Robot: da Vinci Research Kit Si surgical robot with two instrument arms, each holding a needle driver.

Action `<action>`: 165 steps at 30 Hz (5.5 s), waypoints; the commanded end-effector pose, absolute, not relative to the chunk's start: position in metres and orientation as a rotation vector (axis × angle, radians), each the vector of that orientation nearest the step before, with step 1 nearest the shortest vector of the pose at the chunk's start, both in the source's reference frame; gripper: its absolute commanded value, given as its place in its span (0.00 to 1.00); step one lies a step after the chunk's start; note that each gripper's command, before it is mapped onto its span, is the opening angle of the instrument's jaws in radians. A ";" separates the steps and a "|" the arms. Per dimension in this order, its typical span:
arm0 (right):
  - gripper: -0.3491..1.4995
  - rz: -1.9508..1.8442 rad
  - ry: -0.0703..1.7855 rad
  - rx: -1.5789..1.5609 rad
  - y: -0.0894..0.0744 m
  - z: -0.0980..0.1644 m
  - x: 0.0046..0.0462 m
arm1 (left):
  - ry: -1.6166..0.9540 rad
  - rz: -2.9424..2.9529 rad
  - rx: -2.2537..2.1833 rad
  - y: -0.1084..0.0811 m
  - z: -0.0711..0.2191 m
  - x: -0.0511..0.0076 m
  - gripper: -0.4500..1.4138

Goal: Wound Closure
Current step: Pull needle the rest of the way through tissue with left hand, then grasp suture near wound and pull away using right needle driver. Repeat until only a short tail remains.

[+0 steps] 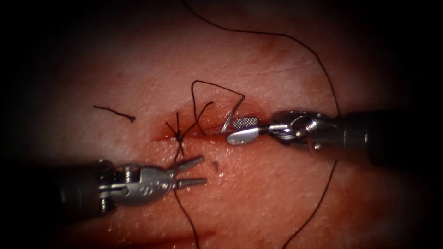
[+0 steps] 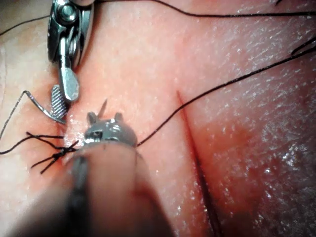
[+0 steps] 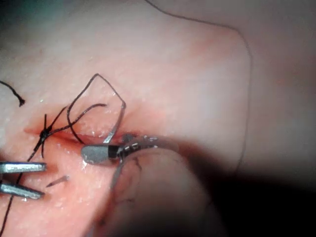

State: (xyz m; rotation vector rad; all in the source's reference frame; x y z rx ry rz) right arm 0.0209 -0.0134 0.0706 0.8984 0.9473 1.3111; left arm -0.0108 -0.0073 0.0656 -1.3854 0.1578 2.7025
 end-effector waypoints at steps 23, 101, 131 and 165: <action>0.88 1.320 1.053 0.787 -0.009 0.064 0.0161 | -0.179 2.833 -1.533 -0.004 0.069 -0.0137 0.40; 0.84 0.868 1.170 0.335 -0.018 0.059 0.0257 | -0.002 2.213 -1.999 -0.006 0.041 -0.0095 0.00; 0.00 0.526 0.954 0.110 -0.021 0.061 0.0280 | -0.021 2.208 -2.067 -0.011 0.042 -0.0099 0.00; 0.89 0.380 1.155 0.133 -0.021 0.051 0.0280 | 0.516 2.149 -1.582 -0.012 0.046 0.0054 0.00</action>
